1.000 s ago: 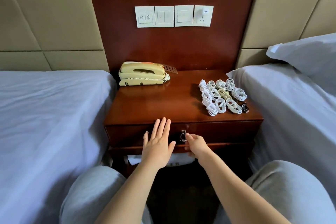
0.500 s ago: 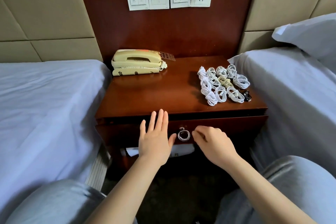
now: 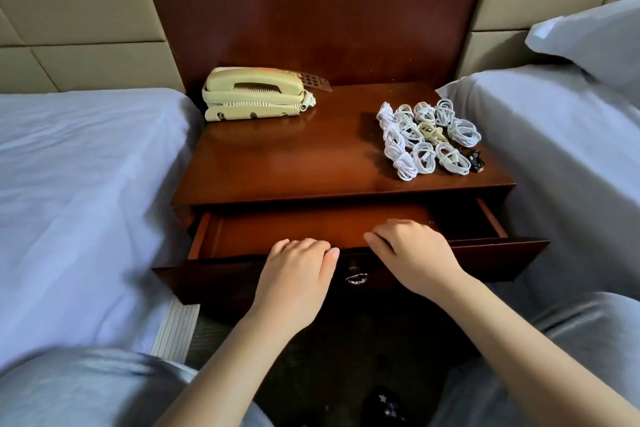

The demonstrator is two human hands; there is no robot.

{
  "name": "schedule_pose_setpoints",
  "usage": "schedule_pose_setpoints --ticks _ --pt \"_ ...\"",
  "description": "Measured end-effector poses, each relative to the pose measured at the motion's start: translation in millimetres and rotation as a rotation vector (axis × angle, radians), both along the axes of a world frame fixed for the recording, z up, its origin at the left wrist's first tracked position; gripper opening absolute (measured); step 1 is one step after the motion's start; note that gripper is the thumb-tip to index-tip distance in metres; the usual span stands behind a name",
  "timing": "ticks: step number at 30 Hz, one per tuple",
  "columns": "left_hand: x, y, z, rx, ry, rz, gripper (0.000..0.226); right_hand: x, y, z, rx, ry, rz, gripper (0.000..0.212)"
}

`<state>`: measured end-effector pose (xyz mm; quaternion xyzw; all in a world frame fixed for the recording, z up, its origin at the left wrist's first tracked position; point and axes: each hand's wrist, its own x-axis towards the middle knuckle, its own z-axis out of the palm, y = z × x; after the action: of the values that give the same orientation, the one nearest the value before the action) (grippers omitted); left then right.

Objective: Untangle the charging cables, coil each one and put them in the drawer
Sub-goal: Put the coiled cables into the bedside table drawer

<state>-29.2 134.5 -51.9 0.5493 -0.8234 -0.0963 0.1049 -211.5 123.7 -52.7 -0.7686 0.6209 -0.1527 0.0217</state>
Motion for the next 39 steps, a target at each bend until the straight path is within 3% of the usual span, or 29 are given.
schedule_pose_setpoints --ticks 4,10,17,22,25,29,39 --pt "-20 0 6 0.123 0.098 -0.02 0.045 -6 5 5 0.075 0.066 -0.081 0.038" --pt "-46 -16 17 0.099 0.106 -0.065 0.045 -29 6 10 0.159 0.083 -0.143 0.036" --pt "-72 -67 57 0.085 0.145 -0.113 0.044 -60 -18 50 0.074 0.031 -0.166 0.025" --pt "-93 -107 70 0.023 0.165 -0.111 0.026 -86 -57 69 -0.029 0.002 -0.186 0.015" --pt "-107 -125 62 0.043 0.087 -0.135 0.052 -98 -84 67 -0.01 -0.026 -0.107 0.016" --pt "-120 -140 44 0.089 0.055 -0.133 0.086 -105 -110 56 -0.01 0.1 -0.054 0.029" --pt "-117 -150 23 0.08 0.341 -0.173 0.084 -104 -127 58 0.042 0.177 0.046 0.018"
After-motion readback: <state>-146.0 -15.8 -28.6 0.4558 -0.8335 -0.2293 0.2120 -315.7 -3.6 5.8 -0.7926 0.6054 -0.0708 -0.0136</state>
